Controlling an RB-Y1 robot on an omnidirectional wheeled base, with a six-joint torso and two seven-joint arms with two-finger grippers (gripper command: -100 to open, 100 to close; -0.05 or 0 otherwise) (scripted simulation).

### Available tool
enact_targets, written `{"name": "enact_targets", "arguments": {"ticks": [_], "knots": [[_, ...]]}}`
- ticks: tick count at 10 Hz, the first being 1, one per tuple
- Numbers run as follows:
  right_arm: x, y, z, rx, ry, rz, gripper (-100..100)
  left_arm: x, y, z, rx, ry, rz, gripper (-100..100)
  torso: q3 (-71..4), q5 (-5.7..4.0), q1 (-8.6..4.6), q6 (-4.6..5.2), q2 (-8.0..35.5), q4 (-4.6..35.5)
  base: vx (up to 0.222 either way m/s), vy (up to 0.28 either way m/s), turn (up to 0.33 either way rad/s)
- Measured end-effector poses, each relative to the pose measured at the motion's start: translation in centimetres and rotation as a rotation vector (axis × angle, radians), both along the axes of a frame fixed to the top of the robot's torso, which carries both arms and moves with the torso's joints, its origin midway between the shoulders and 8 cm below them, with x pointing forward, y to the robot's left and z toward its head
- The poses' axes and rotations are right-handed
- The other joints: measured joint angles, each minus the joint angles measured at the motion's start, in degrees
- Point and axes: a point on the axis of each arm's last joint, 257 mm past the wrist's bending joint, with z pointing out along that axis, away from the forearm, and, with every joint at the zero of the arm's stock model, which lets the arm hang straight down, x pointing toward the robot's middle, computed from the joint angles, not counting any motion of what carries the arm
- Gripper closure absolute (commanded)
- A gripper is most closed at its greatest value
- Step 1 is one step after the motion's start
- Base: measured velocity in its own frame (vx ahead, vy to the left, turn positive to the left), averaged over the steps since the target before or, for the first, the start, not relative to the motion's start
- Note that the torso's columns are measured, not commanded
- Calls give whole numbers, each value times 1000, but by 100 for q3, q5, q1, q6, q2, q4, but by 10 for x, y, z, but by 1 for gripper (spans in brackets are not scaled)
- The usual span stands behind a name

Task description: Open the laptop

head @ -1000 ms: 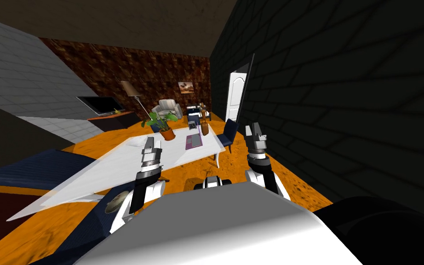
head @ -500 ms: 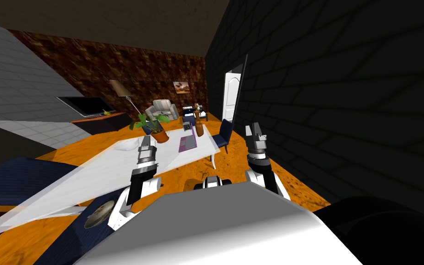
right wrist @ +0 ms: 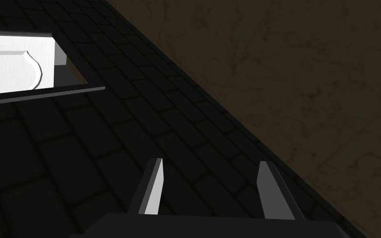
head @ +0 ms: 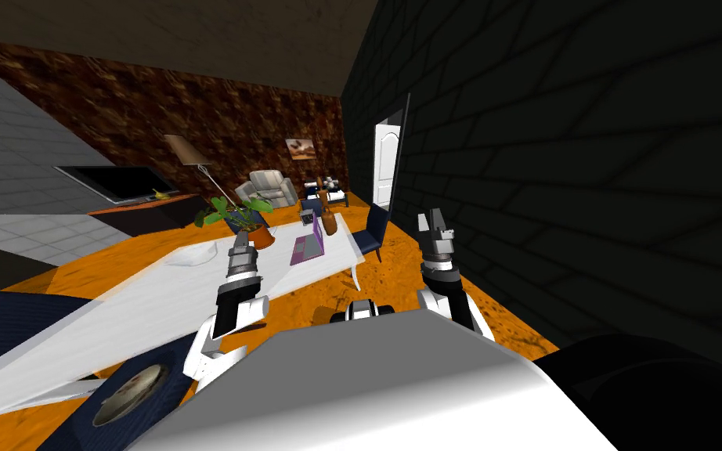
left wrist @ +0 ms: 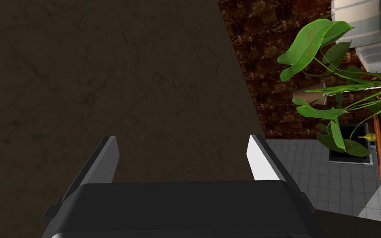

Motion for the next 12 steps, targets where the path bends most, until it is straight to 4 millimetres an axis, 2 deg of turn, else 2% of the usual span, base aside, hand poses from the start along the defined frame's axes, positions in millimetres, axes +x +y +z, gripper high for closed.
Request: {"name": "enact_targets", "arguments": {"ticks": [4, 7, 11, 12], "knots": [[0, 0, 0, 0, 0, 0, 0, 5, 47, -25, -18, 73, 100, -100, -2, -1, -4, 1, -2, -1, 72, -166, -62], [0, 0, 0, 0, 0, 0, 0, 6, 84, -51, -42, 150, 171, -100, -5, 1, 7, 0, -8, -2, 118, -164, -51], [0, 0, 0, 0, 0, 0, 0, -4, 133, -106, -80, 273, 266, -100, 0, -5, -13, 0, 0, 0, 129, -202, -44], [0, 0, 0, 0, 0, 0, 0, -6, 145, -114, -87, 299, 287, -100, -1, -2, -3, 2, -2, 0, 128, -189, -41]]}}
